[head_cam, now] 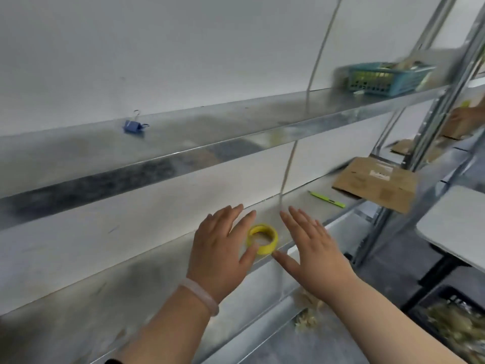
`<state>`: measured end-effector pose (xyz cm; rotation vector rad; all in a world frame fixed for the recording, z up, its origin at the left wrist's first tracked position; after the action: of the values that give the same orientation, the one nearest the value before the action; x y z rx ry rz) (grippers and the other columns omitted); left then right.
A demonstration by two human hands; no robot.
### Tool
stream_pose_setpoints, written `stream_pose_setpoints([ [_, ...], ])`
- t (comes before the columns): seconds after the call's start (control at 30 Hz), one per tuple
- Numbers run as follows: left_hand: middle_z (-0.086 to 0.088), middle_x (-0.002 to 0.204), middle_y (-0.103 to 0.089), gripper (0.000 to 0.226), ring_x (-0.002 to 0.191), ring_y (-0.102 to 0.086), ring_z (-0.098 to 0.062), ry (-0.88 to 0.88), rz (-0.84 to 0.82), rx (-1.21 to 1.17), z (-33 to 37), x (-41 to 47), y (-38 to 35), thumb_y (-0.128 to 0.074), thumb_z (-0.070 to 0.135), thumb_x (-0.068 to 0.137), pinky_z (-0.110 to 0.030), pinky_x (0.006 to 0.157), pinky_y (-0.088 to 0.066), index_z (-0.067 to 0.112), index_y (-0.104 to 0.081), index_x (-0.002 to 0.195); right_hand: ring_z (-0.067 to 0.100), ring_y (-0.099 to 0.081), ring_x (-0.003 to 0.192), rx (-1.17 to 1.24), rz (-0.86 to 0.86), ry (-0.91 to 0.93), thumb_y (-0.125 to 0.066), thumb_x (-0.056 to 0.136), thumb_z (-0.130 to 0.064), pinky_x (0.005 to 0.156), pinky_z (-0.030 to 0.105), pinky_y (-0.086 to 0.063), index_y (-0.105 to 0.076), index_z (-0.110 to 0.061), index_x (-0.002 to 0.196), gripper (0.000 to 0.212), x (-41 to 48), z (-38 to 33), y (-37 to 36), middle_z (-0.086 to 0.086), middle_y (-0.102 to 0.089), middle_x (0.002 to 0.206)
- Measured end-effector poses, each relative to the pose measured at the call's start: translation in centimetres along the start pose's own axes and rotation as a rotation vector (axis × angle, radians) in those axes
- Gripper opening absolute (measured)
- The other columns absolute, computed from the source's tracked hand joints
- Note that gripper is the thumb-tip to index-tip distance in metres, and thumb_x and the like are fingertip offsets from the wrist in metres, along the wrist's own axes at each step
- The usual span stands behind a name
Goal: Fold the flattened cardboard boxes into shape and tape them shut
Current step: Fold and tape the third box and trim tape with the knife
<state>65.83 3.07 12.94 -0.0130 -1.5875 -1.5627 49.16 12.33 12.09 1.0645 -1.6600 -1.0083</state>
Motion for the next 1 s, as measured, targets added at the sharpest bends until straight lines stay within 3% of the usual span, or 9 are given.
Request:
stream_pose_setpoints([
  [0.1, 0.001, 0.139, -0.052, 0.051, 0.127, -0.048, -0.023, -0.082, 0.006, -0.074, 5.9, 4.2, -4.8, -0.051, 0.048, 0.088, -0.047, 0.101, -0.042, 0.024, -0.056, 0.133, -0.002, 0.015, 0.144, -0.022, 0.01, -0.1, -0.007, 0.076, -0.078, 0.112, 0.019, 0.018, 0.005, -0.037, 0.154, 0.089, -1.4, 7.5, 2.7, -0.02, 0.014, 0.155],
  [0.17, 0.0, 0.136, -0.054, 0.051, 0.125, -0.05, -0.023, -0.107, 0.005, -0.116, 9.1, 6.6, -7.5, -0.051, 0.047, 0.087, -0.047, 0.1, -0.044, 0.022, -0.057, 0.132, -0.006, 0.02, 0.139, -0.013, 0.02, -0.158, -0.017, 0.083, -0.077, 0.107, 0.015, 0.022, 0.006, -0.039, 0.154, 0.084, -2.1, 11.5, 4.3, -0.023, 0.018, 0.152],
  [0.23, 0.0, 0.135, -0.055, 0.051, 0.124, -0.05, -0.023, -0.129, -0.019, -0.142, 11.7, 8.6, -10.1, -0.05, 0.047, 0.088, -0.047, 0.1, -0.044, 0.022, -0.056, 0.132, -0.008, 0.02, 0.135, -0.003, 0.027, -0.232, -0.033, 0.094, -0.066, 0.108, 0.016, 0.018, 0.006, -0.038, 0.154, 0.076, -2.5, 15.2, 5.6, -0.025, 0.018, 0.149],
  [0.33, 0.001, 0.134, -0.055, 0.051, 0.123, -0.052, -0.025, -0.184, -0.083, -0.16, 14.4, 11.0, -14.0, -0.051, 0.048, 0.087, -0.048, 0.096, -0.046, 0.025, -0.053, 0.133, -0.008, 0.014, 0.137, 0.028, 0.031, -0.333, -0.041, 0.098, -0.056, 0.111, 0.019, 0.01, 0.003, -0.034, 0.155, 0.075, -2.4, 20.2, 6.3, -0.021, 0.011, 0.157],
  [0.5, -0.002, 0.127, -0.058, 0.05, 0.117, -0.056, -0.026, -0.206, -0.103, -0.215, 15.8, 15.8, -19.7, -0.052, 0.045, 0.085, -0.047, 0.092, -0.05, 0.021, -0.057, 0.128, 0.005, 0.004, 0.15, 0.069, -0.022, -0.467, -0.041, 0.099, -0.054, 0.117, 0.024, -0.001, 0.001, -0.033, 0.157, 0.074, -0.6, 26.9, 4.9, -0.015, 0.007, 0.163],
  [0.83, 0.0, 0.133, -0.055, 0.053, 0.123, -0.052, -0.023, -0.165, -0.287, -0.32, 15.4, 27.6, -31.2, -0.049, 0.049, 0.084, -0.045, 0.096, -0.049, 0.023, -0.056, 0.13, 0.006, -0.002, 0.15, 0.085, -0.039, -0.651, -0.045, 0.099, -0.05, 0.12, 0.028, -0.005, -0.004, -0.031, 0.157, 0.073, 8.2, 38.0, 4.2, -0.015, -0.001, 0.163],
  [1.0, -0.001, 0.133, -0.055, 0.058, 0.125, -0.051, -0.023, -0.129, -0.349, -0.369, 16.7, 31.9, -35.6, -0.045, 0.051, 0.083, -0.046, 0.098, -0.047, 0.022, -0.056, 0.131, 0.01, -0.008, 0.15, 0.18, -0.044, -0.812, -0.048, 0.099, -0.046, 0.121, 0.033, -0.014, -0.008, -0.031, 0.156, 0.071, 9.2, 43.4, 3.9, -0.013, -0.009, 0.163],
])
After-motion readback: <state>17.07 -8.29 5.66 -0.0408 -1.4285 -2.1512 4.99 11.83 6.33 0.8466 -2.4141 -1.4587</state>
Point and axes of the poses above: each hand's wrist, its own x-axis towards the middle knuckle, its own y-axis out of the back of the hand, z = x × y, the point moved 4 cm from there along x, towards the middle knuckle
